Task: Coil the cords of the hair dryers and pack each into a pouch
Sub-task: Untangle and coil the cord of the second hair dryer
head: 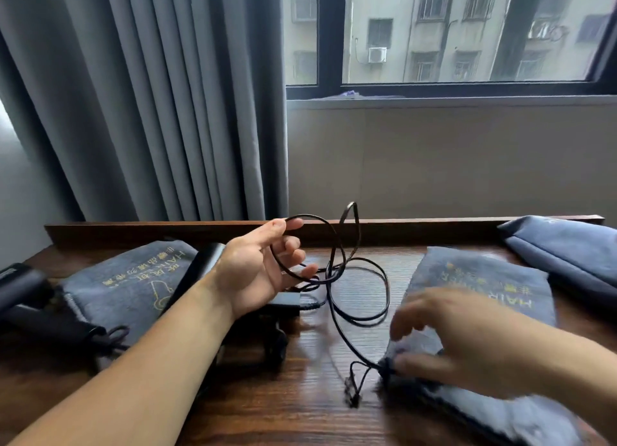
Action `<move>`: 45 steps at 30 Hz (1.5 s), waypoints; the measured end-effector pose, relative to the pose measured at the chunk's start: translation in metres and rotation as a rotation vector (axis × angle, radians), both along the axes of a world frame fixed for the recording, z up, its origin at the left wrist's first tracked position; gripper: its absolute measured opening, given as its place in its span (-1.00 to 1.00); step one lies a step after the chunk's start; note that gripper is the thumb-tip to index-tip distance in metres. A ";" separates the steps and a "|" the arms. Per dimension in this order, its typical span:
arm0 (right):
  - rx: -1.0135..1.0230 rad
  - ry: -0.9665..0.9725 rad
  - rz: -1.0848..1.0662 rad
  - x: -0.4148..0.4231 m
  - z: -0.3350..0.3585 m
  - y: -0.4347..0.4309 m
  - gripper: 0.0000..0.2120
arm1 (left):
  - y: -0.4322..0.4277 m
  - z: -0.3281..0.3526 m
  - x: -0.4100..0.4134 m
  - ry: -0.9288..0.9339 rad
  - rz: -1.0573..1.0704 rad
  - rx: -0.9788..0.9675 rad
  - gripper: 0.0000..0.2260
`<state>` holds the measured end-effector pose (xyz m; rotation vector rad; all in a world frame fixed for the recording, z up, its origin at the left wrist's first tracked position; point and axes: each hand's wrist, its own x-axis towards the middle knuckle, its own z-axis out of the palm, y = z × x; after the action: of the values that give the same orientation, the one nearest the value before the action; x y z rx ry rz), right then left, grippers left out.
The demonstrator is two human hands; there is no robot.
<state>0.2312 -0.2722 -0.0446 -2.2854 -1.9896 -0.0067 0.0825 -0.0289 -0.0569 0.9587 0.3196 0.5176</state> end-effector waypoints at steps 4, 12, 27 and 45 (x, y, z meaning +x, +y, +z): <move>-0.107 0.032 0.040 0.000 -0.021 -0.024 -0.58 | -0.005 -0.002 -0.003 -0.036 0.025 -0.078 -0.73; 0.047 0.072 -0.034 -0.014 0.000 0.001 -0.62 | -0.017 -0.007 -0.008 -0.054 0.048 -0.153 -0.73; 0.390 1.497 -0.445 -0.043 -0.029 0.127 -0.65 | -0.011 -0.007 -0.017 -0.059 0.106 -0.175 -0.73; 0.305 1.332 -0.063 -0.031 -0.020 0.108 -0.53 | -0.020 -0.015 -0.012 0.037 0.153 0.038 -0.74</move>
<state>0.2007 -0.1645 -0.0646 -1.4103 -1.0679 0.8696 0.0707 -0.0493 -0.0719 0.9865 0.4201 0.6475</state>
